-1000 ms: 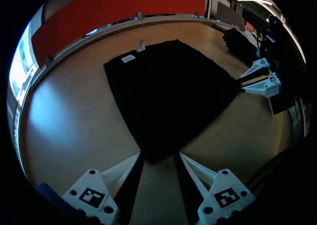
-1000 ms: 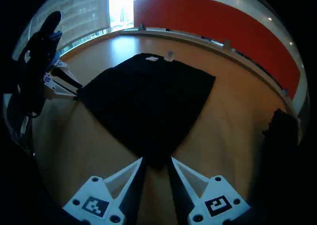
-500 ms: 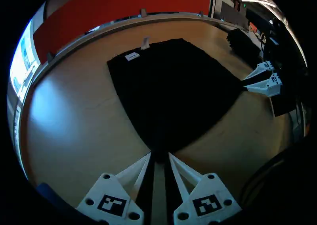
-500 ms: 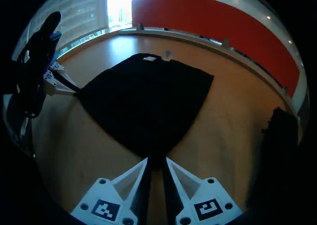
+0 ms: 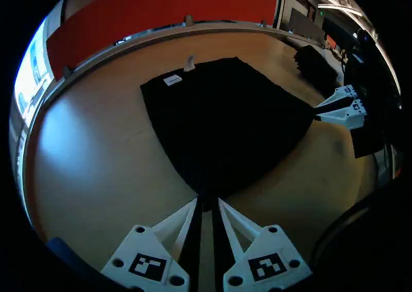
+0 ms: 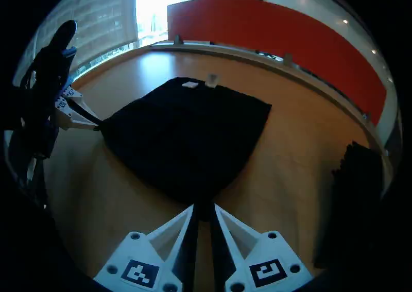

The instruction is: Fold towel

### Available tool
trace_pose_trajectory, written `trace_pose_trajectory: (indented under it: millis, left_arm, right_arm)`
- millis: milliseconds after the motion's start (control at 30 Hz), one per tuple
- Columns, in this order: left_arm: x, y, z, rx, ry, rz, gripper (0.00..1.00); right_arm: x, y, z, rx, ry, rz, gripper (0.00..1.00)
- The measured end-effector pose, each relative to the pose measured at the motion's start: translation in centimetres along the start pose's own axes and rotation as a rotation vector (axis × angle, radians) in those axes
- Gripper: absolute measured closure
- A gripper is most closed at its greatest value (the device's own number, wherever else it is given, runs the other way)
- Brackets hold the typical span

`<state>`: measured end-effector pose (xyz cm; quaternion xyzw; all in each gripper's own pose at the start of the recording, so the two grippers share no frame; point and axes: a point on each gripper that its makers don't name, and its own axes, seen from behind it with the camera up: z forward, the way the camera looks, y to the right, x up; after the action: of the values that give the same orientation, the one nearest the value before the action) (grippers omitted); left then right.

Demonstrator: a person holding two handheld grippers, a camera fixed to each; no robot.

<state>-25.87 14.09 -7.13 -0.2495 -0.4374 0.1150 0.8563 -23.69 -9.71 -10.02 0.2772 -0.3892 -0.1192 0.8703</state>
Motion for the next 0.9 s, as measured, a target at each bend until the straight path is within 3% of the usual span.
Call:
trace_pose_trajectory:
  millis: [467,900]
  left_arm:
    - [1.0,1.0,-4.9,0.001,0.019,-0.082,0.87]
    - [1.5,3.1,-9.4,-0.025,0.029,-0.156,0.87]
  right_arm:
    - [2.1,-1.4,-5.1,0.017,0.005,-0.024,0.86]
    - [3.6,-2.3,-9.1,0.021,0.009,-0.028,0.86]
